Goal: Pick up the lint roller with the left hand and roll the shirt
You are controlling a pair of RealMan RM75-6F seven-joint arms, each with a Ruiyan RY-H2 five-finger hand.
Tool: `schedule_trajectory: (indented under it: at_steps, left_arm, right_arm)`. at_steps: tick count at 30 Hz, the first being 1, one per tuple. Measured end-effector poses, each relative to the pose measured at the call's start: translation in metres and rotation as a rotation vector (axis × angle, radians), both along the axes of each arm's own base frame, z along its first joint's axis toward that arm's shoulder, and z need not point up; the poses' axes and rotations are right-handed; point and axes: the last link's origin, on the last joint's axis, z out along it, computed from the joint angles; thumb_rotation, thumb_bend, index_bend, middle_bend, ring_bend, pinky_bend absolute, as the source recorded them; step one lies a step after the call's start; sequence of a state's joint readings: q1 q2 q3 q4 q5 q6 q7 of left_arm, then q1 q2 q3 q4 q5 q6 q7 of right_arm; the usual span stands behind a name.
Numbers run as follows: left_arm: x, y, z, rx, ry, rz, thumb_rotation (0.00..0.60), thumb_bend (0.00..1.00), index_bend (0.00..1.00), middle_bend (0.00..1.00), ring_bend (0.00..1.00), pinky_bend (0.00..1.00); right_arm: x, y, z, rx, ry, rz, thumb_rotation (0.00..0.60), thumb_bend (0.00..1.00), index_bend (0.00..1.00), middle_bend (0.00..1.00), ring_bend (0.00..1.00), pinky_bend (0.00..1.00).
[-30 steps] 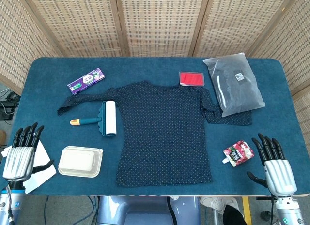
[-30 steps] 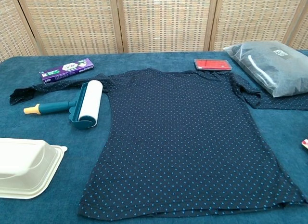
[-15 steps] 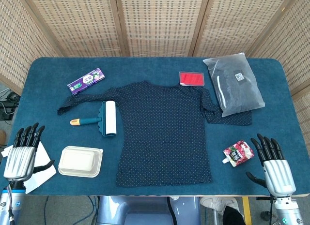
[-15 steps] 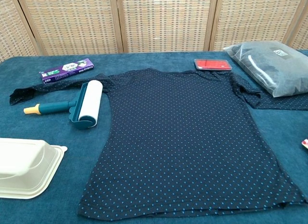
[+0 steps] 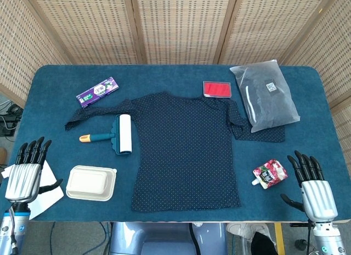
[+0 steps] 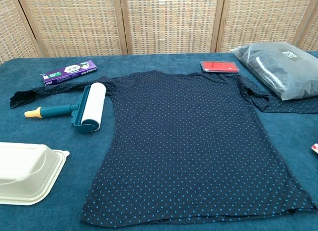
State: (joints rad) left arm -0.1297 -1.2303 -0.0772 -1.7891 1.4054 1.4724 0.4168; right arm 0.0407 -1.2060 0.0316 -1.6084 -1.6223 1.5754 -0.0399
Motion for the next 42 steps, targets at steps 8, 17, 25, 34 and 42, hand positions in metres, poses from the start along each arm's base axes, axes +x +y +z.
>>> schedule_trajectory:
  at_steps: [8,17,25,34,42]
  left_arm:
    - [0.014,0.037,0.013,0.039,0.058,-0.03,0.6,0.16,0.0,0.36,0.36,0.43]
    - [0.03,0.081,0.009,-0.039,0.06,-0.036,0.6,0.18,0.14,0.81,0.67,0.64]
    - [0.031,0.13,-0.003,-0.13,0.079,0.011,0.6,0.21,0.32,0.91,0.75,0.69]
    - [0.026,0.168,-0.024,-0.191,0.118,0.064,0.6,0.22,0.37,0.91,0.75,0.69]
    - [0.023,0.189,-0.052,-0.243,0.171,0.086,0.6,0.22,0.37,0.91,0.75,0.69]
  right_arm:
    - [-0.002,-0.002,-0.002,0.003,0.006,-0.006,0.6,0.13,0.0,0.0,0.0,0.0]
    - [-0.005,-0.004,-0.004,0.005,0.013,-0.019,0.6,0.13,0.0,0.0,0.0,0.0]
    - [-0.01,-0.007,-0.004,-0.002,0.021,-0.037,0.6,0.13,0.0,0.0,0.0,0.0]
    - [-0.014,-0.01,-0.004,-0.007,0.034,-0.052,0.6,0.13,0.0,0.0,0.0,0.0]
    - [-0.018,-0.012,-0.005,-0.01,0.044,-0.066,0.6,0.13,0.0,0.0,0.0,0.0]
